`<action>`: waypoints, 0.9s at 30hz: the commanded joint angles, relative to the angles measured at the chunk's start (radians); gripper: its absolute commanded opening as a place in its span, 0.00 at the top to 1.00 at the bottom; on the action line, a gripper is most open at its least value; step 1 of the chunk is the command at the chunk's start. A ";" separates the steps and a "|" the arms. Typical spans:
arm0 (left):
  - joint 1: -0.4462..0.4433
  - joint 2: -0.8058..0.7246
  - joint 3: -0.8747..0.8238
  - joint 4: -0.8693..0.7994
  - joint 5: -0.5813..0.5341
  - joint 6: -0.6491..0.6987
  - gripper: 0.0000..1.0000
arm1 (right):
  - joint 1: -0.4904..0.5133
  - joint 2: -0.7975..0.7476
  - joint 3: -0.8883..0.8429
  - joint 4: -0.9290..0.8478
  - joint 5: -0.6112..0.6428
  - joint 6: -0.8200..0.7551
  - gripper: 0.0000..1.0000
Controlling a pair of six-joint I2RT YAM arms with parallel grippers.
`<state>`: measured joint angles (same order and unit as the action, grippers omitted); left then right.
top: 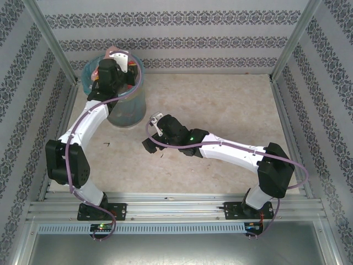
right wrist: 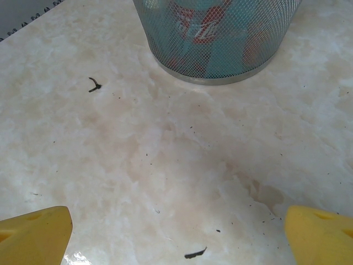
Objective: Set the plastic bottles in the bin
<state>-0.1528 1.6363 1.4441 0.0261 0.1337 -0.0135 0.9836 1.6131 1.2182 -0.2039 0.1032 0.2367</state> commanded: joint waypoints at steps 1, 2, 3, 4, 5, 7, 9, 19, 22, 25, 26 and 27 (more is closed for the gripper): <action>0.038 0.002 -0.019 -0.377 -0.010 -0.086 0.90 | -0.009 0.003 0.038 -0.008 -0.009 -0.007 0.02; 0.037 -0.007 -0.013 -0.379 -0.007 -0.089 0.75 | -0.008 0.004 0.040 -0.009 -0.012 -0.007 0.02; 0.038 -0.016 -0.007 -0.378 -0.008 -0.090 0.58 | -0.008 0.006 0.041 -0.011 -0.012 -0.005 0.02; 0.036 -0.025 -0.004 -0.379 -0.006 -0.094 0.40 | -0.008 0.006 0.040 -0.011 -0.011 -0.004 0.02; 0.037 -0.033 -0.001 -0.379 -0.003 -0.097 0.34 | -0.008 0.005 0.040 -0.011 -0.011 -0.002 0.02; 0.037 -0.052 0.005 -0.374 0.004 -0.104 0.30 | -0.008 0.002 0.039 -0.014 -0.014 -0.001 0.02; 0.036 -0.072 0.015 -0.368 0.021 -0.115 0.28 | -0.009 -0.003 0.037 -0.014 -0.014 0.000 0.02; 0.036 -0.268 0.065 -0.296 0.143 -0.166 0.25 | -0.008 -0.013 0.044 -0.011 -0.014 -0.003 0.02; 0.038 -0.327 0.074 -0.292 0.119 -0.157 0.26 | -0.008 -0.013 0.044 -0.008 -0.020 -0.002 0.02; 0.047 -0.353 0.097 -0.302 0.033 -0.140 0.29 | -0.008 -0.010 0.048 -0.009 -0.029 0.003 0.02; 0.056 -0.351 0.109 -0.310 0.013 -0.139 0.29 | -0.008 -0.012 0.046 -0.008 -0.031 0.004 0.02; 0.069 -0.341 0.127 -0.326 0.002 -0.147 0.30 | -0.009 -0.012 0.044 -0.009 -0.033 0.006 0.02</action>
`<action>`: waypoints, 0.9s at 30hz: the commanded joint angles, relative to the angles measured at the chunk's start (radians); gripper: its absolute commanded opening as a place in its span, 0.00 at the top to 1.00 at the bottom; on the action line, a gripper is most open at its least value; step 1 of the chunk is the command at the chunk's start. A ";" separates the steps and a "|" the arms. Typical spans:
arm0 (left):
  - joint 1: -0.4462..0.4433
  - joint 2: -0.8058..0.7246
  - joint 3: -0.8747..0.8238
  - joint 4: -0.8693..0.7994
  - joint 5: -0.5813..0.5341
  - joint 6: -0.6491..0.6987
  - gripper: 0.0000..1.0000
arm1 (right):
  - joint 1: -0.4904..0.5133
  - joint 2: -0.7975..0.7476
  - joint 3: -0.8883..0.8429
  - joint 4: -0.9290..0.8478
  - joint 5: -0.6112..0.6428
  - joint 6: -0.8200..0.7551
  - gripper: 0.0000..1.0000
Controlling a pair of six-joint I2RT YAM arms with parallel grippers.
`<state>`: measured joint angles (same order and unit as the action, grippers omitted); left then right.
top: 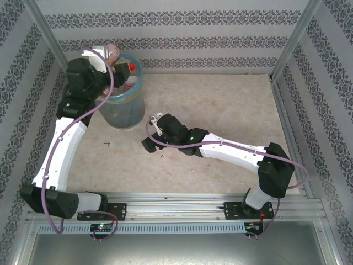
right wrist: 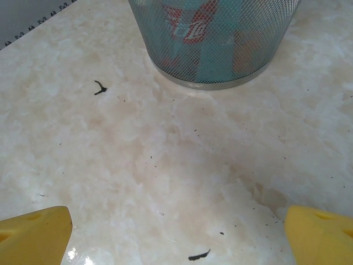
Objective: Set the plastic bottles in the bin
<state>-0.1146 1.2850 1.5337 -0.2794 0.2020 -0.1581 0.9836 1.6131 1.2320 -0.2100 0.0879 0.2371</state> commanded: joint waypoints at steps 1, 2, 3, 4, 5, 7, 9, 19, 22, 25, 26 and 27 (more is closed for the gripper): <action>0.043 0.023 0.058 -0.035 -0.065 -0.013 0.31 | -0.008 -0.014 0.029 -0.003 -0.017 0.005 0.02; 0.051 0.035 0.072 -0.041 -0.059 -0.019 0.32 | -0.008 -0.017 0.029 -0.004 -0.018 0.005 0.02; 0.055 0.048 0.084 -0.038 -0.049 -0.021 0.32 | -0.008 -0.020 0.030 -0.004 -0.017 0.004 0.02; 0.058 0.069 0.098 -0.036 -0.038 -0.020 0.32 | -0.008 -0.023 0.029 -0.005 -0.014 0.004 0.02; 0.061 0.093 0.120 -0.048 -0.036 -0.022 0.32 | -0.008 -0.026 0.030 -0.005 -0.012 0.000 0.02; 0.069 0.142 0.169 -0.099 -0.032 -0.036 0.39 | -0.008 -0.033 0.033 -0.004 -0.005 -0.006 0.02; 0.069 0.127 0.131 -0.052 0.016 -0.051 0.41 | -0.010 -0.047 0.038 -0.002 0.014 -0.016 0.02; 0.057 -0.388 -0.779 0.576 -0.489 -0.047 0.39 | -0.225 -0.258 -0.006 0.026 0.206 -0.170 0.02; 0.056 -0.512 -0.959 0.572 -0.614 -0.028 0.38 | -0.399 -0.363 -0.089 0.035 0.210 -0.149 0.02; 0.056 -0.585 -1.103 0.579 -0.683 0.013 0.37 | -0.586 -0.460 -0.211 0.078 0.183 -0.125 0.02; 0.056 -0.584 -1.150 0.619 -0.700 0.037 0.36 | -0.648 -0.486 -0.272 0.112 0.170 -0.131 0.02; 0.057 -0.573 -1.185 0.650 -0.711 0.049 0.35 | -0.697 -0.502 -0.325 0.150 0.163 -0.133 0.02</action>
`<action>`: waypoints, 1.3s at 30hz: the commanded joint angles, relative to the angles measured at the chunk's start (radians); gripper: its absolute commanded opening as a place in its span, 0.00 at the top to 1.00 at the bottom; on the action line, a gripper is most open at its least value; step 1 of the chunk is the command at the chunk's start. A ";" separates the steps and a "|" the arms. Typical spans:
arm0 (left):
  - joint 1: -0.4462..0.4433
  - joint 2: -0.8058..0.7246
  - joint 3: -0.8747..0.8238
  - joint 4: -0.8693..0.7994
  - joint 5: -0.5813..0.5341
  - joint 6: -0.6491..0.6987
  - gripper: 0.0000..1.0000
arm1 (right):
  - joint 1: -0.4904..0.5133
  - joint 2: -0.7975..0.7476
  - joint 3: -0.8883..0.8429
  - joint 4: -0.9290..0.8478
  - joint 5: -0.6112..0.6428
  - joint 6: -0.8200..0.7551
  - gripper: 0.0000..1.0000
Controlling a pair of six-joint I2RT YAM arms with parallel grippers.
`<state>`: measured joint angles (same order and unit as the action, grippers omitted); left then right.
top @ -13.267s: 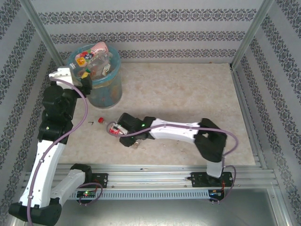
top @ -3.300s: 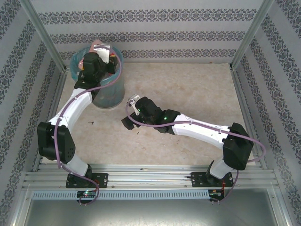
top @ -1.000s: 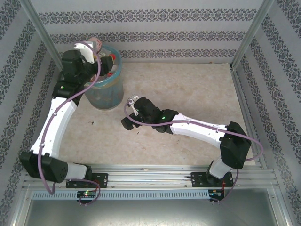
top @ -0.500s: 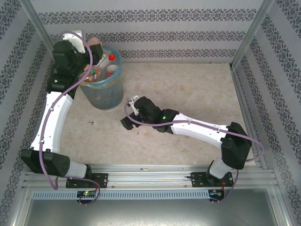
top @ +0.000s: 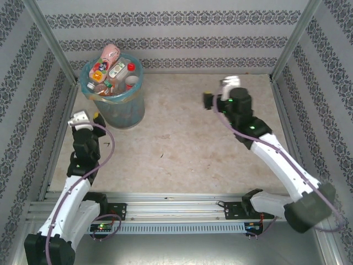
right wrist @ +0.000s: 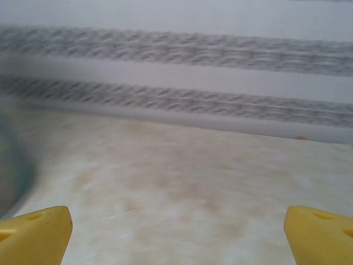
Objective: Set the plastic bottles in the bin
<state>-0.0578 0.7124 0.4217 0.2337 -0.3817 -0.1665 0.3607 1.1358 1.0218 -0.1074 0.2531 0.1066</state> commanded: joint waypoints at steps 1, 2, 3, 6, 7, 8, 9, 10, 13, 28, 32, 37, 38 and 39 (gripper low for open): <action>0.001 0.023 -0.105 0.180 -0.129 0.071 0.35 | -0.127 -0.033 -0.177 0.099 -0.008 -0.001 0.02; 0.003 0.058 -0.133 0.235 -0.124 0.072 0.34 | -0.174 -0.031 -0.238 0.154 -0.019 -0.005 0.02; 0.005 0.097 -0.153 0.286 -0.110 0.067 0.34 | -0.206 -0.022 -0.287 0.205 -0.039 -0.016 0.02; 0.010 0.301 -0.210 0.524 -0.028 0.060 0.31 | -0.270 0.057 -0.434 0.401 -0.082 -0.051 0.02; 0.013 0.371 -0.213 0.577 -0.010 0.057 0.29 | -0.272 0.087 -0.468 0.461 -0.084 -0.072 0.02; 0.017 0.449 -0.212 0.639 0.014 0.053 0.24 | -0.272 0.123 -0.505 0.538 -0.095 -0.095 0.02; 0.019 0.525 -0.211 0.698 0.051 0.057 0.20 | -0.270 0.159 -0.539 0.613 -0.110 -0.116 0.02; 0.019 0.581 -0.206 0.740 0.083 0.075 0.18 | -0.269 0.192 -0.562 0.667 -0.123 -0.134 0.02; 0.026 0.751 -0.218 0.939 0.154 0.116 0.03 | -0.263 0.242 -0.591 0.783 -0.180 -0.172 0.02; 0.049 0.879 -0.161 0.950 0.230 0.123 0.00 | -0.340 0.385 -0.665 1.074 -0.107 -0.043 0.02; 0.049 0.876 -0.116 0.862 0.247 0.130 0.00 | -0.326 0.387 -0.658 1.065 -0.108 -0.061 0.02; 0.049 0.873 -0.082 0.791 0.288 0.144 0.00 | -0.325 0.388 -0.657 1.063 -0.110 -0.064 0.02; 0.049 0.872 -0.083 0.791 0.281 0.141 0.00 | -0.325 0.387 -0.657 1.063 -0.109 -0.064 0.02; 0.049 0.877 -0.086 0.806 0.273 0.138 0.00 | -0.325 0.387 -0.657 1.063 -0.109 -0.065 0.02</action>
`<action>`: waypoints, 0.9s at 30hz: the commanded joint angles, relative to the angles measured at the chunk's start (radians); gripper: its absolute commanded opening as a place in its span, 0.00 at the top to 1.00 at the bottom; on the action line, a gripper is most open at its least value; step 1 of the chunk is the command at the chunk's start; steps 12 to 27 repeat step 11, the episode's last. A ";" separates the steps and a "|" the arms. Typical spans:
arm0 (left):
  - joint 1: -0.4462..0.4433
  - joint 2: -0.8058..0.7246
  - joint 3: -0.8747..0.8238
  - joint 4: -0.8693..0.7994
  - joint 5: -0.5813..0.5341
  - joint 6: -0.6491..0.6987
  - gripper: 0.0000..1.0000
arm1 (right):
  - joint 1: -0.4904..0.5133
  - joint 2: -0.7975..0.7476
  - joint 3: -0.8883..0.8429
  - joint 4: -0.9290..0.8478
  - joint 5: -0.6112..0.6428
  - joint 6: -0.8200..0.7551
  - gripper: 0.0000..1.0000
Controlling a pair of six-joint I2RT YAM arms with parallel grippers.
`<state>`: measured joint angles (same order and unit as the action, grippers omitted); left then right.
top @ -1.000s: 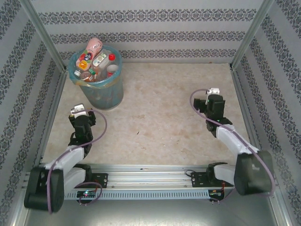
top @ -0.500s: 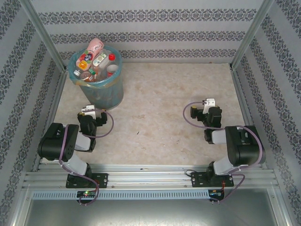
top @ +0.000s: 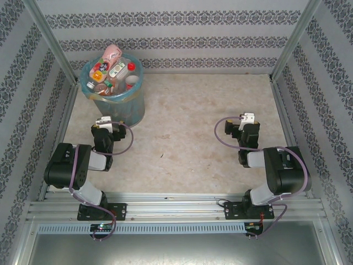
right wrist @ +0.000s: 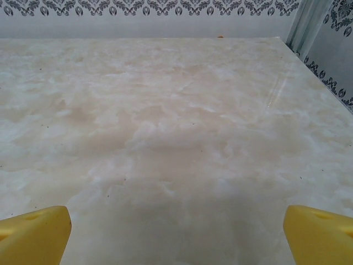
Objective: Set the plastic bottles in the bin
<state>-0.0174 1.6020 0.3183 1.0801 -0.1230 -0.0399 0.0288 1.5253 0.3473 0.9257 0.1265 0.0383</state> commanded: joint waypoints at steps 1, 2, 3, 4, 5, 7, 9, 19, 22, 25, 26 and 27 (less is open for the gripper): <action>0.008 -0.014 0.023 -0.053 0.013 0.012 0.00 | 0.006 -0.002 0.018 0.030 0.017 0.005 0.02; 0.008 -0.017 0.030 -0.073 0.013 0.011 0.00 | 0.007 -0.002 0.018 0.030 0.018 0.005 0.02; 0.008 -0.016 0.033 -0.077 0.010 0.009 0.00 | 0.007 -0.002 0.018 0.030 0.017 0.005 0.02; 0.009 -0.014 0.040 -0.086 0.012 0.011 0.00 | 0.008 -0.002 0.018 0.030 0.017 0.005 0.02; 0.009 -0.017 0.046 -0.102 0.013 0.011 0.00 | 0.007 -0.001 0.018 0.030 0.016 0.005 0.02; 0.008 -0.014 0.048 -0.101 0.007 0.011 0.00 | 0.007 -0.002 0.018 0.030 0.016 0.004 0.02; 0.008 -0.016 0.046 -0.100 -0.002 0.006 0.00 | 0.007 -0.002 0.018 0.030 0.017 0.004 0.02; 0.008 -0.016 0.040 -0.088 -0.015 0.002 0.00 | 0.007 -0.001 0.018 0.030 0.016 0.005 0.02; 0.008 -0.016 0.040 -0.088 -0.015 0.002 0.00 | 0.007 -0.001 0.018 0.030 0.016 0.005 0.02; 0.008 -0.016 0.040 -0.088 -0.015 0.002 0.00 | 0.007 -0.001 0.018 0.030 0.016 0.005 0.02; 0.008 -0.016 0.040 -0.088 -0.015 0.002 0.00 | 0.007 -0.001 0.018 0.030 0.016 0.005 0.02; 0.008 -0.016 0.040 -0.088 -0.015 0.002 0.00 | 0.007 -0.001 0.018 0.030 0.016 0.005 0.02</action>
